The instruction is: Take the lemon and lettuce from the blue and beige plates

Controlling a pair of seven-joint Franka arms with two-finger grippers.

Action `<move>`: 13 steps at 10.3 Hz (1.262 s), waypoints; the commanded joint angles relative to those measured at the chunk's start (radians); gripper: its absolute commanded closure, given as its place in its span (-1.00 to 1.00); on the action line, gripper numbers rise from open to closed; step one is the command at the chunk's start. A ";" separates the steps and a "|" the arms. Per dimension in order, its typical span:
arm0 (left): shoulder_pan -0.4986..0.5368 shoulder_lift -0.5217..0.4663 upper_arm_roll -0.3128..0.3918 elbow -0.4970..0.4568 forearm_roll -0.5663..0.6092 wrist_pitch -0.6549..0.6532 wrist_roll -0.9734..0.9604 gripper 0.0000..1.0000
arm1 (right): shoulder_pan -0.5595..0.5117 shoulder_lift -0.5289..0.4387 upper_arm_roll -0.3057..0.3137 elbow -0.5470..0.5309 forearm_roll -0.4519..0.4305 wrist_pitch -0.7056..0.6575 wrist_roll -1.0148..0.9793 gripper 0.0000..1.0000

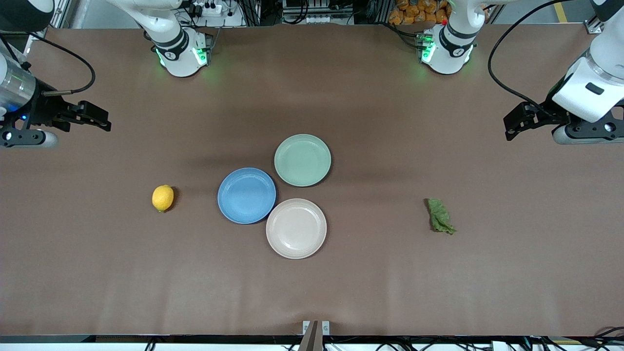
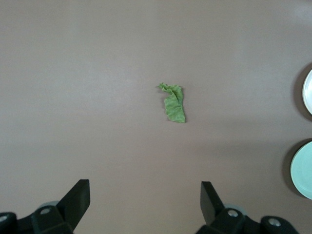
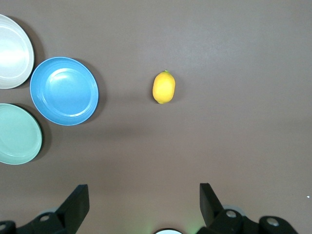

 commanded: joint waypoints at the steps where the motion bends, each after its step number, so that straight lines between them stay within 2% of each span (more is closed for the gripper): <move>1: 0.007 -0.019 -0.006 -0.017 0.007 0.012 0.027 -1.00 | -0.006 -0.020 0.002 -0.017 0.015 0.001 -0.002 -1.00; 4: 0.004 -0.021 -0.011 -0.020 0.002 0.007 0.028 -1.00 | -0.002 -0.020 -0.004 -0.017 0.015 0.002 -0.001 -1.00; 6: 0.008 -0.022 -0.011 -0.022 -0.034 0.007 0.048 -1.00 | 0.026 -0.020 -0.033 -0.017 0.016 0.001 -0.001 -1.00; 9: 0.019 -0.025 -0.009 -0.025 -0.045 0.007 0.106 -1.00 | 0.026 -0.020 -0.033 -0.017 0.015 0.001 -0.001 -1.00; 13: 0.039 -0.022 -0.005 -0.027 -0.123 0.011 0.099 -1.00 | 0.024 -0.020 -0.033 -0.019 0.016 0.001 -0.001 -1.00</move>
